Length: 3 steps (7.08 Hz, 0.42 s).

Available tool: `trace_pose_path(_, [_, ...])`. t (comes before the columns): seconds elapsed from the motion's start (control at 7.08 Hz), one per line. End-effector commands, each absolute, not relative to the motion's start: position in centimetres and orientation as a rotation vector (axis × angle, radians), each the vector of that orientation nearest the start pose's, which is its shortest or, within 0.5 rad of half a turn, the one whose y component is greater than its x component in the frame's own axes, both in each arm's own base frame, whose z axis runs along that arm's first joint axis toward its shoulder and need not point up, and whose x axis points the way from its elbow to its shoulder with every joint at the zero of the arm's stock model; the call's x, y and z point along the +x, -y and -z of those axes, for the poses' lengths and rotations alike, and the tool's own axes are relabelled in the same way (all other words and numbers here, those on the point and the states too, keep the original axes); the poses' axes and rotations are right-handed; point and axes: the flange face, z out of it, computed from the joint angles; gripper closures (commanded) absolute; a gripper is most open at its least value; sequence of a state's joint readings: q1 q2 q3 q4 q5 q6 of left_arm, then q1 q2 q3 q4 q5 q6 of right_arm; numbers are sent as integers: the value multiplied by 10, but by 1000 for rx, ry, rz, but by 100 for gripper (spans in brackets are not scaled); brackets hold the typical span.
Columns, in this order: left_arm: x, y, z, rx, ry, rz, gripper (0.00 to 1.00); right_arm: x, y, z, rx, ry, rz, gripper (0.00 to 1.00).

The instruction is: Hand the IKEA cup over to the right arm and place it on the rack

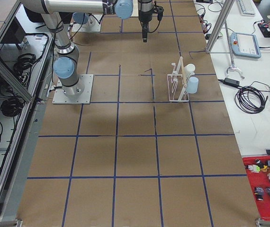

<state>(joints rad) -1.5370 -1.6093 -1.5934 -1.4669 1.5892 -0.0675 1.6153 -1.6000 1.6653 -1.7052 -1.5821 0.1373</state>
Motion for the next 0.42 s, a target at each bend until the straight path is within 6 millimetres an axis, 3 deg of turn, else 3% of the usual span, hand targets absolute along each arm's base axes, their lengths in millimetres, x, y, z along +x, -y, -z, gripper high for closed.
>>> trace_pose_path(0.0, [-114,516,-468,-159,-3119,68,1,154,479,-469,152,-3140,107,0])
trace_pose_path(0.28, [-114,516,-469,-159,-3119,70,1,154,479,-469,155,-3140,107,0])
